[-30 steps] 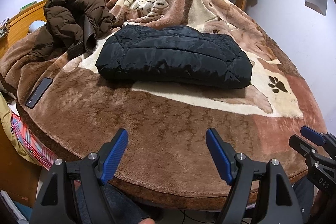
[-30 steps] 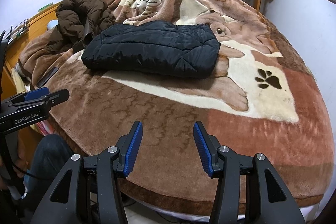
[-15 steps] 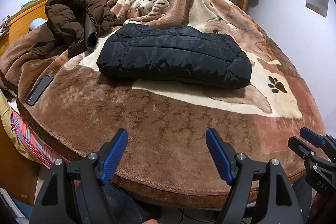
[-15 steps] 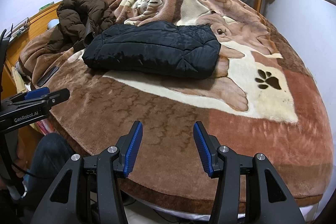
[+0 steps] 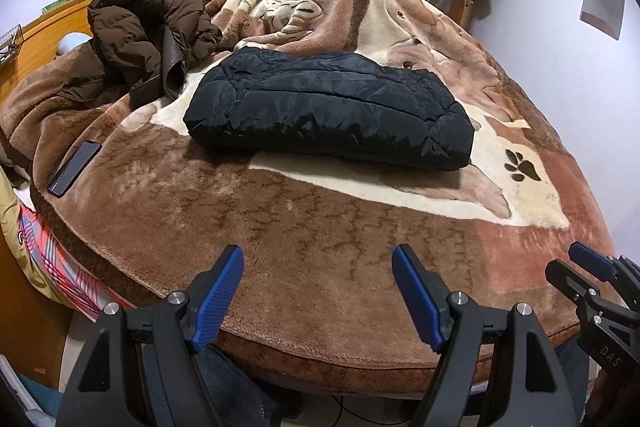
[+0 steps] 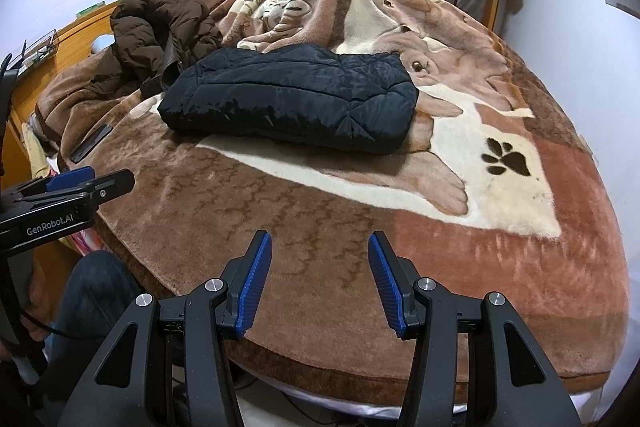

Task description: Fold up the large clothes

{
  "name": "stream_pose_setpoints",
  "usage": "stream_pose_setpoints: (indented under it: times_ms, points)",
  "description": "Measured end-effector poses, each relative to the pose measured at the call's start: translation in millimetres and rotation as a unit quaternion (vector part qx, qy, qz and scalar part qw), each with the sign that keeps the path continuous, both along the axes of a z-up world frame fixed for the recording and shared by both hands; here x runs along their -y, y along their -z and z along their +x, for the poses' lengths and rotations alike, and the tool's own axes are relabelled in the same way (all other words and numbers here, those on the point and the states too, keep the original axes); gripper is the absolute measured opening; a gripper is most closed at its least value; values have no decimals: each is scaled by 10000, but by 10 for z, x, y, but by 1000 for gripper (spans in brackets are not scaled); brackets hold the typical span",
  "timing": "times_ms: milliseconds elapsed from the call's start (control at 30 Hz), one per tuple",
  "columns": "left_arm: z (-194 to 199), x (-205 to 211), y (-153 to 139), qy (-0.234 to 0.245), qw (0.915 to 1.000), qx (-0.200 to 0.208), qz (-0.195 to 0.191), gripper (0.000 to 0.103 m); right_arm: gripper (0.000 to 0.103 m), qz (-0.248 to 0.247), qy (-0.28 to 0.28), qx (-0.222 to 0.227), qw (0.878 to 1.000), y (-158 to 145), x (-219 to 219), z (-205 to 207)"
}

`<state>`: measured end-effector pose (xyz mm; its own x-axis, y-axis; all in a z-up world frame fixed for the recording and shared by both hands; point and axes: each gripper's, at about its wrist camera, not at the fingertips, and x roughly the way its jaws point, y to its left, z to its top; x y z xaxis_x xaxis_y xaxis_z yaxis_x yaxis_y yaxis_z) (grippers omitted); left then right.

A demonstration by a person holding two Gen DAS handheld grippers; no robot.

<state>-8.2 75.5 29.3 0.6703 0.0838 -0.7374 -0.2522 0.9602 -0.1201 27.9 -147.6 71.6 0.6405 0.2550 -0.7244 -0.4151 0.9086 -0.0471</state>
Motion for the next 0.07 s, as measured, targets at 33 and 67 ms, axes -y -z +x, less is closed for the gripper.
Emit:
stream_pose_setpoints:
  times_ms: [33, 67]
  points:
    - [-6, 9, -1, 13, 10000, -5, 11, 78, 51, -1, 0, 6, 10000, -13, 1, -10]
    - [-9, 23, -5, 27, 10000, -2, 0, 78, 51, 3, 0, 11, 10000, -26, 13, -9]
